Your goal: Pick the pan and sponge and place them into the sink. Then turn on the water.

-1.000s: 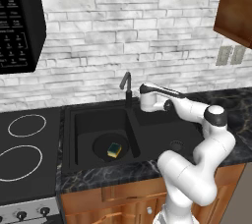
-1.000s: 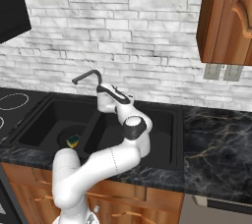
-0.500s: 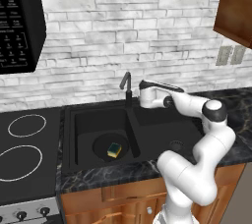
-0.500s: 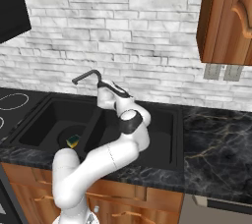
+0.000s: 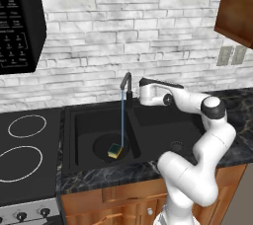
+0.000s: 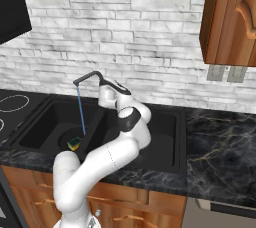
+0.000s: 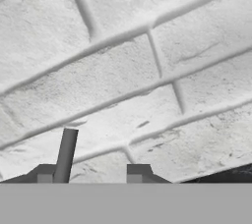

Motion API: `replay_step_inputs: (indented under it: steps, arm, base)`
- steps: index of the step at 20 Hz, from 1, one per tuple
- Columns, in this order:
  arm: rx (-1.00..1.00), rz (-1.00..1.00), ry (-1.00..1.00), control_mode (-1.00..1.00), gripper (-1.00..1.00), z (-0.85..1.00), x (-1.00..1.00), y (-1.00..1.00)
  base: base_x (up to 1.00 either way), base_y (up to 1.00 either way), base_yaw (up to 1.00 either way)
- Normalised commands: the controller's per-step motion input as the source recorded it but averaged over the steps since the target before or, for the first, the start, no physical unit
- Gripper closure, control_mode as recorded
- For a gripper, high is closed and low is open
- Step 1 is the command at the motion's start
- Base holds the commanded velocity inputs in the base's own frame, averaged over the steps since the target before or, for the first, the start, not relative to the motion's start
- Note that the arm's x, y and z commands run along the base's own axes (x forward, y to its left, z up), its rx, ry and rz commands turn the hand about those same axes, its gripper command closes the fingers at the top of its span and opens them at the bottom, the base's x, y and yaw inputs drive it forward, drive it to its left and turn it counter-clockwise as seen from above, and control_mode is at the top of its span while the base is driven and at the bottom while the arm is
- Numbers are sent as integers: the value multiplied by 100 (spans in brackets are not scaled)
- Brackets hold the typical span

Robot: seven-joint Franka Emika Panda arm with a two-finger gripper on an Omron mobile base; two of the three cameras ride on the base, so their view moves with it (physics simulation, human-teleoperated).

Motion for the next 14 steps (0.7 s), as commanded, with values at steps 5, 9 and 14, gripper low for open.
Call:
replay_step_inputs:
  steps: [5,9,14]
  arm:
    - [1,-15,1,-100,100,-31,-33,0]
    - [0,-13,0,-100,100,-32,-40,0]
    - [0,-11,0,-100,100,-30,-45,0]
  base:
    - [0,0,0]
    - [0,0,0]
    - [0,0,0]
